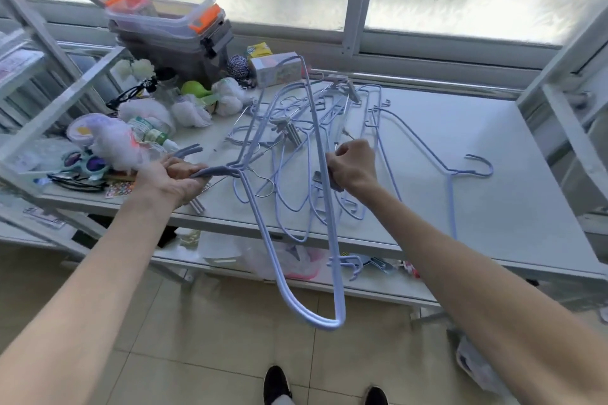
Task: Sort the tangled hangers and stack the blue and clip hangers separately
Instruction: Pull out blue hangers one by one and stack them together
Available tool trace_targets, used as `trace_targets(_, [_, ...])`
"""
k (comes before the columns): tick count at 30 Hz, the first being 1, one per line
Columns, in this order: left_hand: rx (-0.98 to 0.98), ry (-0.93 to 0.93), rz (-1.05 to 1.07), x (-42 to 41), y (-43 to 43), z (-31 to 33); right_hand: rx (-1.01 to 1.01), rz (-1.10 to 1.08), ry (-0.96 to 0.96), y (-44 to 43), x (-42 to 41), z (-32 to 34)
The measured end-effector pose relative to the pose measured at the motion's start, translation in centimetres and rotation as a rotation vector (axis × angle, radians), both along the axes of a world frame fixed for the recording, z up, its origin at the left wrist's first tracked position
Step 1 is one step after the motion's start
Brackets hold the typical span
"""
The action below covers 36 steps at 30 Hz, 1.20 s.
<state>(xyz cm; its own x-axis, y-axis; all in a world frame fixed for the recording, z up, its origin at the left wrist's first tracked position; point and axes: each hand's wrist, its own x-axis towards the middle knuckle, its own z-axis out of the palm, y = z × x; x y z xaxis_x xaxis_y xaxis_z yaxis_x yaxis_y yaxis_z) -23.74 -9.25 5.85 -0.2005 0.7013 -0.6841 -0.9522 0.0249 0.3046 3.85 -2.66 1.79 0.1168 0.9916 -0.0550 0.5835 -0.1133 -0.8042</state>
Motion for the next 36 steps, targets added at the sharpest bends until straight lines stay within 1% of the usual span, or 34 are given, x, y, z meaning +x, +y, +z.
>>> trace_targets(3, [-0.02,-0.023,-0.037,1.4,0.2,-0.6,0.029,0.002,-0.112,-0.6,2.2,0.5])
trace_targets(7, [-0.039,-0.044,-0.098,5.5,1.1,-0.7,0.013,-0.045,-0.295,-1.1,8.3,0.9])
trace_targets(10, [-0.015,-0.029,-0.088,9.8,1.2,-0.8,0.01,-0.074,-0.357,-1.0,13.5,0.8])
trace_targets(15, [-0.041,-0.036,-0.101,17.4,0.6,-0.9,-0.044,-0.099,-0.439,-1.5,21.5,-0.1])
trace_targets(22, [-0.032,0.004,-0.102,28.7,-0.2,-0.2,-0.049,-0.03,-0.489,-2.9,32.1,-0.9])
trace_targets(25, [-0.046,0.011,-0.106,33.0,0.2,0.0,-0.043,0.012,-0.538,-2.9,35.6,-1.0])
trace_targets(28, [-0.06,0.003,-0.111,36.2,0.6,0.0,-0.051,0.053,-0.55,-2.8,38.0,-1.2])
trace_targets(31, [-0.064,0.008,-0.128,38.8,0.9,0.2,-0.075,0.05,-0.536,-2.7,39.4,-1.4])
trace_targets(36, [-0.08,0.017,-0.143,41.3,1.6,0.5,-0.111,0.062,-0.507,-2.4,40.8,-2.0])
